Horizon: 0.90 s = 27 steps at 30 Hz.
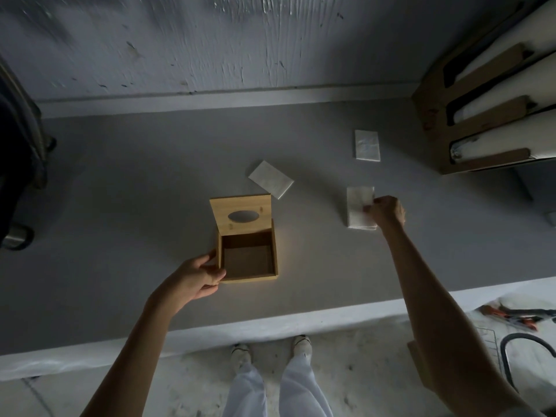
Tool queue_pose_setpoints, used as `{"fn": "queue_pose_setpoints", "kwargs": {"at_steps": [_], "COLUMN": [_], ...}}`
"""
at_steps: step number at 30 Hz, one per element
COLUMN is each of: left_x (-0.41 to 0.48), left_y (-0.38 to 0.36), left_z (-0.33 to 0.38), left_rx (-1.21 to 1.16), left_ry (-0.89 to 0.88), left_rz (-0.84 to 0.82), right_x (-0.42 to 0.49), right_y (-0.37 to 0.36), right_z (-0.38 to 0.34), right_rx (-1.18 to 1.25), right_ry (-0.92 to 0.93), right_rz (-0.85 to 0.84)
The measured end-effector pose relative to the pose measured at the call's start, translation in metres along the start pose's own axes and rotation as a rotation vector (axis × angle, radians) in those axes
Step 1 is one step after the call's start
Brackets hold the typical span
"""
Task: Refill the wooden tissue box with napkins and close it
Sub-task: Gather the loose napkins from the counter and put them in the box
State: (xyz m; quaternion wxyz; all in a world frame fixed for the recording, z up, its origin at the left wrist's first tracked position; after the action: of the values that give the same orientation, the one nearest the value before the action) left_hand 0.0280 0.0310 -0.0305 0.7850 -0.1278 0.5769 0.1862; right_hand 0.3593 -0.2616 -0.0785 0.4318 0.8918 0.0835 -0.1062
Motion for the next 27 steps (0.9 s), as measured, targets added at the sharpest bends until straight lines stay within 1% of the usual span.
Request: {"fn": "queue_pose_setpoints", "kwargs": {"at_steps": [4, 7, 9, 11, 16, 18, 20, 22, 24, 27], "left_x": [0.0, -0.001, 0.001, 0.003, 0.01, 0.012, 0.011, 0.01, 0.01, 0.012], "left_y": [0.0, 0.002, 0.003, 0.003, 0.002, 0.002, 0.0, 0.0, 0.0, 0.001], "left_z": [0.004, 0.012, 0.017, 0.017, 0.011, 0.01, 0.01, 0.011, 0.012, 0.011], "left_rx": [0.042, 0.085, 0.094, 0.088, 0.013, 0.002, 0.017, 0.032, 0.046, 0.065], "left_ry": [0.03, 0.064, 0.087, 0.102, 0.109, 0.111, 0.115, 0.124, 0.137, 0.156], "left_rz": [0.02, 0.022, 0.034, 0.055, 0.132, 0.163, 0.173, 0.176, 0.189, 0.213], "right_x": [0.028, 0.067, 0.094, 0.12, 0.16, 0.166, 0.17, 0.173, 0.176, 0.181], "right_y": [0.015, 0.029, 0.034, 0.031, 0.014, 0.007, 0.002, -0.001, -0.003, -0.007], "right_z": [-0.007, -0.023, -0.038, -0.05, -0.064, -0.065, -0.064, -0.064, -0.064, -0.064], "right_rx": [0.316, 0.394, 0.401, 0.392, 0.352, 0.259, 0.171, 0.141, 0.094, -0.072], "right_ry": [0.028, 0.09, 0.141, 0.171, 0.14, 0.131, 0.113, 0.107, 0.128, 0.182], "right_rz": [0.06, 0.113, 0.131, 0.112, 0.08, 0.066, 0.109, 0.138, 0.17, 0.145]}}
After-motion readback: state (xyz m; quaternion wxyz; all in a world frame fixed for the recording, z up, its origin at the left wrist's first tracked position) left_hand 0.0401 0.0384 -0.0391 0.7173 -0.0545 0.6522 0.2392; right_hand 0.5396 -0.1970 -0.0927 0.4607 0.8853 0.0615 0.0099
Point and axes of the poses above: each hand's wrist, its own x-axis towards the middle knuckle, its own y-axis out of the back of the hand, z = x × y, the point moved 2 cm from there along x, towards the middle knuckle, and after that the axes turned 13 degrees about y, right-handed, at the moved point
